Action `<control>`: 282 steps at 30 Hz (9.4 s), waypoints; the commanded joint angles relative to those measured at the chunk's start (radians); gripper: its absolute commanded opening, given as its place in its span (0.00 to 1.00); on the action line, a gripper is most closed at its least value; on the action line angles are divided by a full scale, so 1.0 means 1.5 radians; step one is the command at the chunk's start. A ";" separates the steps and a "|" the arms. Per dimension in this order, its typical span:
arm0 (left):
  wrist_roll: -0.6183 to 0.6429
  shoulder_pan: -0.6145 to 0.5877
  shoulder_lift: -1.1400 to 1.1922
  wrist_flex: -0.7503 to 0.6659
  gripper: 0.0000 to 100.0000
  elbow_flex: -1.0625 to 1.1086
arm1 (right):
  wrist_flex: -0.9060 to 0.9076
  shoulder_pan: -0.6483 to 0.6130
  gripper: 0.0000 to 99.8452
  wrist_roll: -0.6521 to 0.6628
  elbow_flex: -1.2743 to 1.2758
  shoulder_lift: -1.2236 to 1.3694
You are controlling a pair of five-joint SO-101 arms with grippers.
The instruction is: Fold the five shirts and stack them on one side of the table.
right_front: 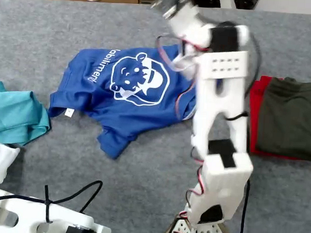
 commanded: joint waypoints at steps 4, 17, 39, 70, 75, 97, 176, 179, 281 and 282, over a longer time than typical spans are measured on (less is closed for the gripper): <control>0.007 -0.004 -0.010 -0.008 0.22 0.024 | 0.008 -0.144 0.00 -0.008 0.261 -0.075; 0.007 0.030 -0.010 -0.009 0.15 0.055 | -0.144 -0.280 0.09 -0.008 0.448 -0.054; 0.005 0.031 -0.010 -0.009 0.15 0.061 | -0.155 -0.249 0.00 -0.008 0.156 0.270; 0.003 0.030 -0.010 -0.009 0.15 0.061 | -0.145 -0.316 0.15 0.088 -0.437 0.502; 0.003 0.027 -0.010 -0.009 0.15 0.061 | -0.064 -0.295 0.16 0.059 -0.485 0.462; 0.004 0.060 -0.008 -0.008 0.15 0.062 | -0.004 -0.335 0.17 -0.139 0.021 0.125; -0.088 0.890 -0.002 0.256 0.23 -0.106 | -0.003 0.151 0.00 0.065 0.624 -0.432; -0.089 0.939 -0.001 0.251 0.23 -0.106 | -0.003 0.151 0.00 0.042 0.631 -0.432; 0.258 0.735 0.087 0.010 0.02 -0.821 | -0.416 0.367 0.00 0.193 -0.212 -0.532; 0.253 0.735 0.071 0.010 0.02 -0.818 | -0.425 0.367 0.00 0.193 -0.221 -0.532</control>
